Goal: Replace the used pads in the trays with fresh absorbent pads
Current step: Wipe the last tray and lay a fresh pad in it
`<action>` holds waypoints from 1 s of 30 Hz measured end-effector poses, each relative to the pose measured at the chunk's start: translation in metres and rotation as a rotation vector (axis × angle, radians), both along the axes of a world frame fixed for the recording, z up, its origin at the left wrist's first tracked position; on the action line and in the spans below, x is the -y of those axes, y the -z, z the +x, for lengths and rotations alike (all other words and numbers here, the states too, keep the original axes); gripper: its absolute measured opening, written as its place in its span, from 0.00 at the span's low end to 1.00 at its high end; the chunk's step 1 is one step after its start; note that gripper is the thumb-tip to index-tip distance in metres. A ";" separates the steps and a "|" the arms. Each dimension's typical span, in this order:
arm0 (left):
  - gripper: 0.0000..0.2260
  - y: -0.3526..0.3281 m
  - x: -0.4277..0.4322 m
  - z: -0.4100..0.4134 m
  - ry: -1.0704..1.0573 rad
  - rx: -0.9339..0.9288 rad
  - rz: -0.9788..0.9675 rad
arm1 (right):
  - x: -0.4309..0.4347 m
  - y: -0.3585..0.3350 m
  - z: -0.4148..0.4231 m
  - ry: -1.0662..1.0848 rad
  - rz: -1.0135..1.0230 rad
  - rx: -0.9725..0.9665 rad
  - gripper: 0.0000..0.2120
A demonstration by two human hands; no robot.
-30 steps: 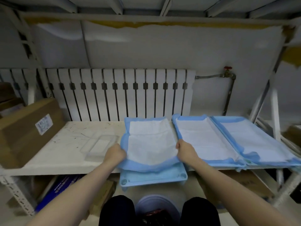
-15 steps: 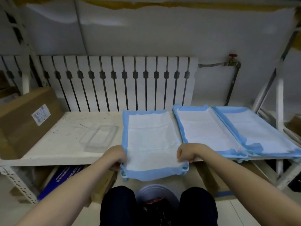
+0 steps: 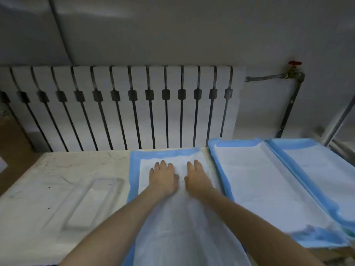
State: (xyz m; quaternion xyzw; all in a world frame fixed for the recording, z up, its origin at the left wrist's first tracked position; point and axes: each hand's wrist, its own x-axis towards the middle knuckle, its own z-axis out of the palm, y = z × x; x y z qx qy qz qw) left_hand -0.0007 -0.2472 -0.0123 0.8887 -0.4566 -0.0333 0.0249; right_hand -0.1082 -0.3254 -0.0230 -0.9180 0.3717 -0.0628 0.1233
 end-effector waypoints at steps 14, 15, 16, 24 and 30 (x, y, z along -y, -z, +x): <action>0.29 0.011 0.026 0.078 0.054 -0.167 0.058 | 0.034 0.016 0.060 -0.210 -0.078 -0.149 0.21; 0.33 0.004 0.027 0.080 0.051 -0.186 0.101 | 0.037 0.019 0.061 -0.204 -0.027 -0.142 0.22; 0.38 -0.001 0.027 0.081 0.044 -0.208 0.156 | 0.042 0.022 0.060 -0.155 0.005 -0.120 0.23; 0.55 0.004 0.030 0.088 -0.030 -0.304 0.362 | 0.040 0.036 0.059 0.096 0.009 -0.095 0.28; 0.18 -0.009 0.016 0.096 -0.221 0.120 -0.319 | 0.070 -0.007 0.048 0.023 -0.283 -0.010 0.24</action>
